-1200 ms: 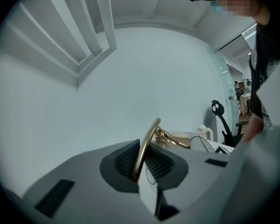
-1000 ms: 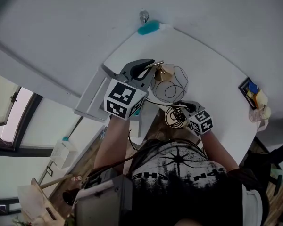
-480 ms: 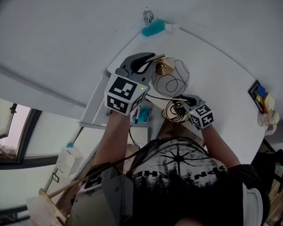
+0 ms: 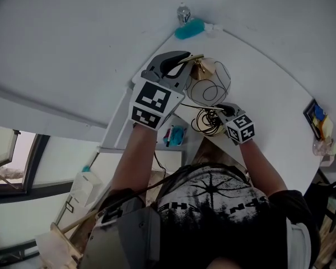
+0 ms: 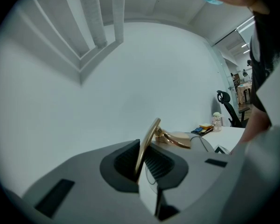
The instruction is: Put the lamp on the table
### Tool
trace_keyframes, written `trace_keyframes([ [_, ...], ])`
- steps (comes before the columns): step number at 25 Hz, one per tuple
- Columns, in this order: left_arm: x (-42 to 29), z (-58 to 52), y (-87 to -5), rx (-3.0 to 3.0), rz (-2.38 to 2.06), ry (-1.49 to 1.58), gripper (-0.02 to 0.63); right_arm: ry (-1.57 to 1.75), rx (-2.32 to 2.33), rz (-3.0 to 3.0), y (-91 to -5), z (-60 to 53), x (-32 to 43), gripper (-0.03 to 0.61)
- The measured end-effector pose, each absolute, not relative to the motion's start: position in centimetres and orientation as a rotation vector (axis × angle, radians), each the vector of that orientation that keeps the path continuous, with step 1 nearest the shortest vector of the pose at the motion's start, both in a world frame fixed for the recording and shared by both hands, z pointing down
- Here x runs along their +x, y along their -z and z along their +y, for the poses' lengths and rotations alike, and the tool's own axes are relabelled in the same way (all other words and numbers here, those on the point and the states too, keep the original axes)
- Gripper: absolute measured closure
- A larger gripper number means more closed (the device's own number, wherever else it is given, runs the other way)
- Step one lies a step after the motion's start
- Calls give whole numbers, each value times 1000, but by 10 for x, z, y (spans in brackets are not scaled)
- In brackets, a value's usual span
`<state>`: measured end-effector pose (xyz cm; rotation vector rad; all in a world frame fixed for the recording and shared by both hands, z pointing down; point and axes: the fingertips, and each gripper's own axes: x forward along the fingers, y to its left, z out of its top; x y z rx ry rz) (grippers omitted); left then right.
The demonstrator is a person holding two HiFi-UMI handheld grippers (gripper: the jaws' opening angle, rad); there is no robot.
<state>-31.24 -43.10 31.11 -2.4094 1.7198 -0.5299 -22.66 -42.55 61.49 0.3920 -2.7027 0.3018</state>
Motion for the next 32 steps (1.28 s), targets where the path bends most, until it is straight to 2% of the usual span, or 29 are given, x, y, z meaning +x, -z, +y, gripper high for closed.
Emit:
trace_keyframes([
  [21,-300,-496,-318,-2261,1540,767,580,-387,458,-2726,-642,-503,-294,558],
  [32,-289,-517,-325,-2280,1513,806,584,-398,500,-2772,-647,-511,-295,558],
])
